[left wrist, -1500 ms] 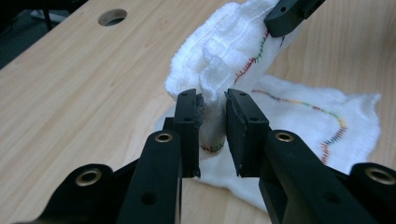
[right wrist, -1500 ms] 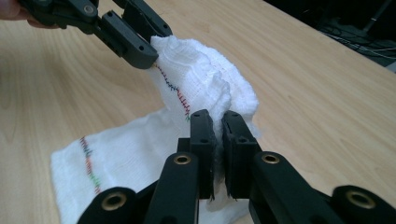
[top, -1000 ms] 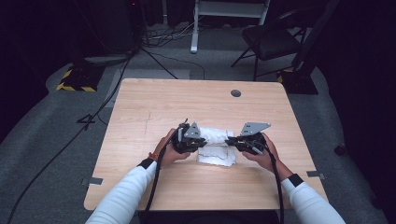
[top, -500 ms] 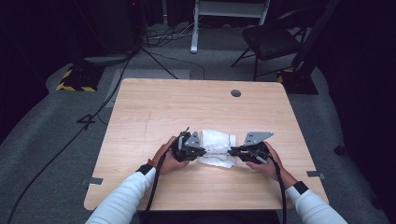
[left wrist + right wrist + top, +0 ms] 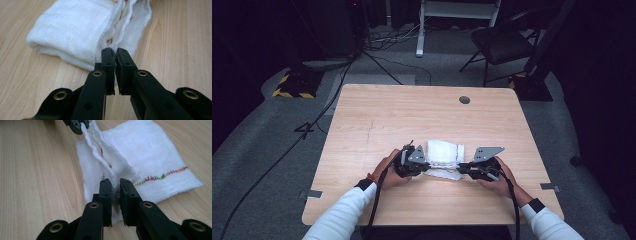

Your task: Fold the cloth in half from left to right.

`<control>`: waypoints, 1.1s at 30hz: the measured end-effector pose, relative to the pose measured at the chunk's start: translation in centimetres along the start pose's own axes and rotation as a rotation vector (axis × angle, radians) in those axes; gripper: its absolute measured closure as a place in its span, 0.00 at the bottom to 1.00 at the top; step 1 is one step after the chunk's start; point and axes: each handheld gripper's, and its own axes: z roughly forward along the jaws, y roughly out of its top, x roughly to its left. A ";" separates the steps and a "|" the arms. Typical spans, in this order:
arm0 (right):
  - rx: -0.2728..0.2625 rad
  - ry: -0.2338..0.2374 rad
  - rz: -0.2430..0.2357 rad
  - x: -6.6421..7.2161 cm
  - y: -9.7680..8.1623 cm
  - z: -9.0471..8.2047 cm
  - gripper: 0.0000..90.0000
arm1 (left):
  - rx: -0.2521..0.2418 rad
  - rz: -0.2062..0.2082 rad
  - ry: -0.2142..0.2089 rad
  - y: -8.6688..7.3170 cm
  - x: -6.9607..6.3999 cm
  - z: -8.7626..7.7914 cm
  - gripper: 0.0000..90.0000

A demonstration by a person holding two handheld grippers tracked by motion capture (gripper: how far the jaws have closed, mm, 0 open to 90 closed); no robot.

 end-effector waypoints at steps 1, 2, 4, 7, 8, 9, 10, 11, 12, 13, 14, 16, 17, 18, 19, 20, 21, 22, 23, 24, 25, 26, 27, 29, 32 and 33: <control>0.005 0.003 0.000 0.0 -0.1 0.0 0.90 | 0.007 0.003 -0.003 0.0 0.0 0.0 0.94; 0.007 0.001 0.001 0.0 -0.2 0.0 0.90 | 0.010 0.004 -0.005 -0.1 -0.1 0.1 0.94; 0.012 0.006 0.001 0.1 -0.2 0.1 0.90 | 0.022 0.009 -0.005 -0.3 -0.2 0.1 0.93; 0.021 0.013 -0.002 0.2 -0.3 0.4 0.90 | 0.030 0.006 -0.006 -0.6 -0.2 0.2 0.94; 0.023 0.014 -0.002 0.2 -0.4 0.4 0.89 | 0.034 0.006 -0.006 -0.6 -0.2 0.2 0.94; 0.027 0.017 -0.001 0.3 -0.4 0.5 0.89 | 0.038 0.010 -0.007 -0.6 -0.2 0.2 0.94; 0.031 0.018 -0.003 0.3 -0.4 0.6 0.89 | 0.039 0.006 -0.008 -0.6 -0.2 0.2 0.94; 0.032 0.014 -0.005 0.4 -0.4 0.6 0.89 | 0.040 0.005 -0.011 -0.7 -0.2 0.3 0.94; 0.034 0.013 -0.005 0.4 -0.4 0.6 0.89 | 0.042 0.002 -0.012 -0.7 -0.2 0.3 0.94; 0.035 0.015 -0.004 0.5 -0.4 0.6 0.89 | 0.043 0.001 -0.016 -0.8 -0.2 0.4 0.94; 0.035 0.017 -0.005 0.5 -0.5 0.5 0.89 | 0.044 -0.005 -0.019 -0.8 -0.2 0.4 0.94; 0.039 0.019 -0.003 0.5 -0.7 0.5 0.89 | 0.043 -0.010 -0.021 -0.8 -0.2 0.5 0.94; 0.040 0.022 -0.003 0.5 -0.8 0.5 0.88 | 0.045 -0.007 -0.021 -0.8 -0.2 0.5 0.94; 0.042 0.026 -0.002 0.5 -0.9 0.4 0.88 | 0.047 -0.008 -0.021 -0.8 -0.3 0.6 0.94; 0.046 0.024 -0.002 0.6 -1.0 0.4 0.88 | 0.048 -0.009 -0.023 -0.8 -0.3 0.6 0.94; 0.050 0.024 -0.002 0.6 -1.0 0.4 0.88 | 0.052 -0.009 -0.020 -0.8 -0.3 0.6 0.94; 0.050 0.023 -0.003 0.6 -1.1 0.4 0.88 | 0.051 -0.011 -0.019 -0.8 -0.3 0.6 0.94; 0.050 0.022 -0.005 0.6 -1.1 0.4 0.88 | 0.050 -0.012 -0.019 -0.8 -0.3 0.6 0.94; 0.052 0.021 -0.006 0.7 -1.1 0.4 0.87 | 0.049 -0.017 -0.022 -0.8 -0.3 0.6 0.94; 0.051 0.021 -0.007 0.7 -1.1 0.4 0.87 | 0.052 -0.015 -0.024 -0.8 -0.3 0.6 0.94; 0.049 0.022 -0.007 0.6 -1.1 0.4 0.86 | 0.053 -0.013 -0.023 -0.9 -0.3 0.6 0.94; 0.051 0.020 -0.008 0.6 -1.1 0.4 0.86 | 0.053 -0.018 -0.021 -0.9 -0.3 0.5 0.94; 0.053 0.017 -0.009 0.7 -1.1 0.4 0.86 | 0.051 -0.022 -0.020 -1.0 -0.3 0.5 0.94; 0.053 0.015 -0.010 0.7 -1.1 0.4 0.86 | 0.060 -0.021 -0.021 -1.1 -0.4 0.5 0.94; 0.059 0.014 -0.013 0.8 -1.2 0.5 0.87 | 0.068 -0.012 -0.022 -1.2 -0.5 0.6 0.93; 0.061 0.015 -0.012 0.7 -1.2 0.5 0.87 | 0.071 -0.012 -0.022 -1.2 -0.5 0.6 0.93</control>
